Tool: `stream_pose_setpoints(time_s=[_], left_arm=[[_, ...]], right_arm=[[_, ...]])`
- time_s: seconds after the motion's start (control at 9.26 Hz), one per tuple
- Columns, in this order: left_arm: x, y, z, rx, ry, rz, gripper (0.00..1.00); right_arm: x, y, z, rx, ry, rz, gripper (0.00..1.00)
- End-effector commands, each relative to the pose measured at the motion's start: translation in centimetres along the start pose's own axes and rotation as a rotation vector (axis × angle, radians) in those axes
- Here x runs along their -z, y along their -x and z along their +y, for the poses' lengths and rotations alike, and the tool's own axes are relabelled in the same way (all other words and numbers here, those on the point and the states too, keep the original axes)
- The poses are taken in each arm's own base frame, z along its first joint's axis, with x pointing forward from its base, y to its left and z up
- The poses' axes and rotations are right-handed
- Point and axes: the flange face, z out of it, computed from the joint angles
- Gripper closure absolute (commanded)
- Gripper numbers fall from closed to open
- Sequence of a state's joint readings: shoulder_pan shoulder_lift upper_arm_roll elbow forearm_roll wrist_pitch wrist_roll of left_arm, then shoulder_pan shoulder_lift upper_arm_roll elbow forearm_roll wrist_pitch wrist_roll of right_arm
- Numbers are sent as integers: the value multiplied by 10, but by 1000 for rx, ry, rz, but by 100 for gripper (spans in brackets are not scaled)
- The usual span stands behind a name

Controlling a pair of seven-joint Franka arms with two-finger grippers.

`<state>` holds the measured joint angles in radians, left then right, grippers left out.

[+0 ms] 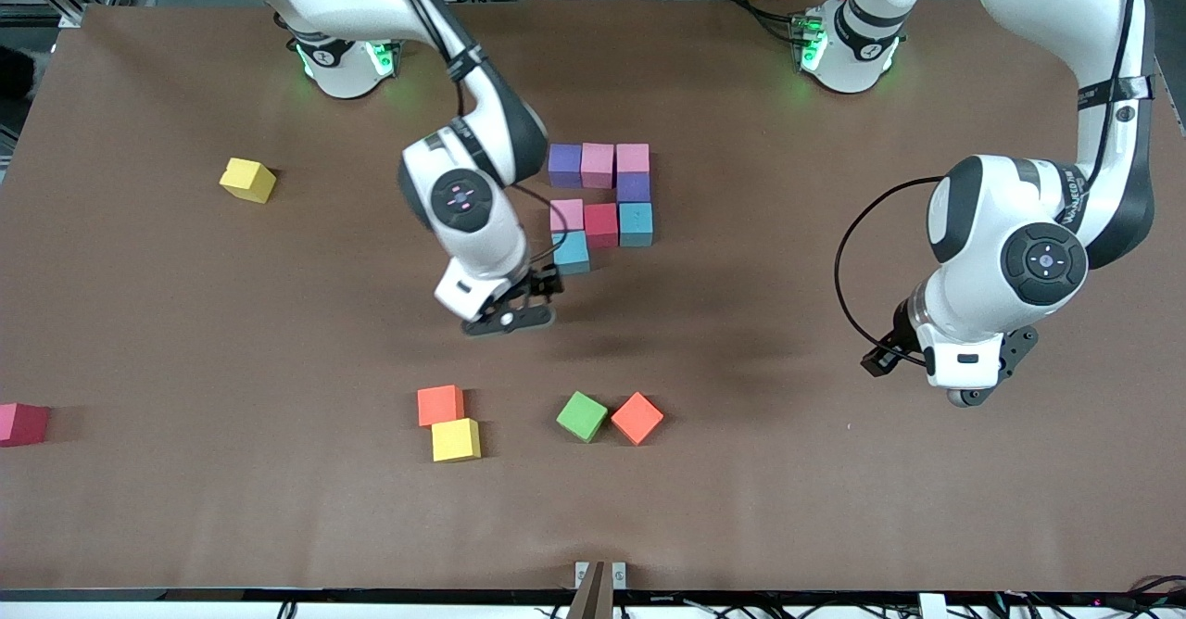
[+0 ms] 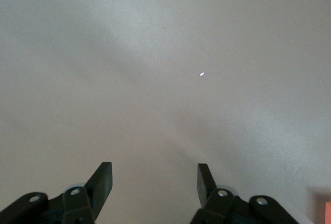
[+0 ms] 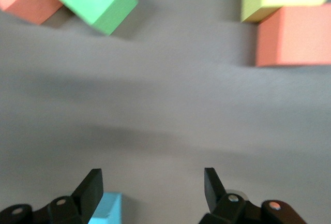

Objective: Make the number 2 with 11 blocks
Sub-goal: 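Move the right gripper to the orange cube under the yellow cube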

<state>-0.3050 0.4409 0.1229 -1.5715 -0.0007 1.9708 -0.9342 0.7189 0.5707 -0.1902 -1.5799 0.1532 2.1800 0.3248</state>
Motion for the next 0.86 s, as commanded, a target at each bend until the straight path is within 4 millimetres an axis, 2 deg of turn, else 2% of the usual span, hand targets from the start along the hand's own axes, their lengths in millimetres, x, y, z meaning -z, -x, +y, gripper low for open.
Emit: stream_pose_setpoints(time_s=[0.0, 0.22, 0.32, 0.43, 0.54, 0.76], left_arm=[[3, 0, 4, 12, 13, -9, 26], [3, 2, 6, 8, 13, -9, 26], [2, 2, 6, 8, 12, -10, 26], [3, 2, 6, 8, 13, -9, 26], [0, 2, 6, 7, 9, -11, 26], [0, 2, 6, 7, 9, -11, 26]], right_arm=[[18, -34, 65, -75, -4, 25, 13], [8, -51, 92, -102, 11, 42, 10], [-3, -69, 111, -115, 21, 54, 10], [-22, -81, 126, -94, 18, 46, 10], [-26, -85, 126, -90, 8, 80, 9], [-52, -87, 128, -85, 15, 103, 0]])
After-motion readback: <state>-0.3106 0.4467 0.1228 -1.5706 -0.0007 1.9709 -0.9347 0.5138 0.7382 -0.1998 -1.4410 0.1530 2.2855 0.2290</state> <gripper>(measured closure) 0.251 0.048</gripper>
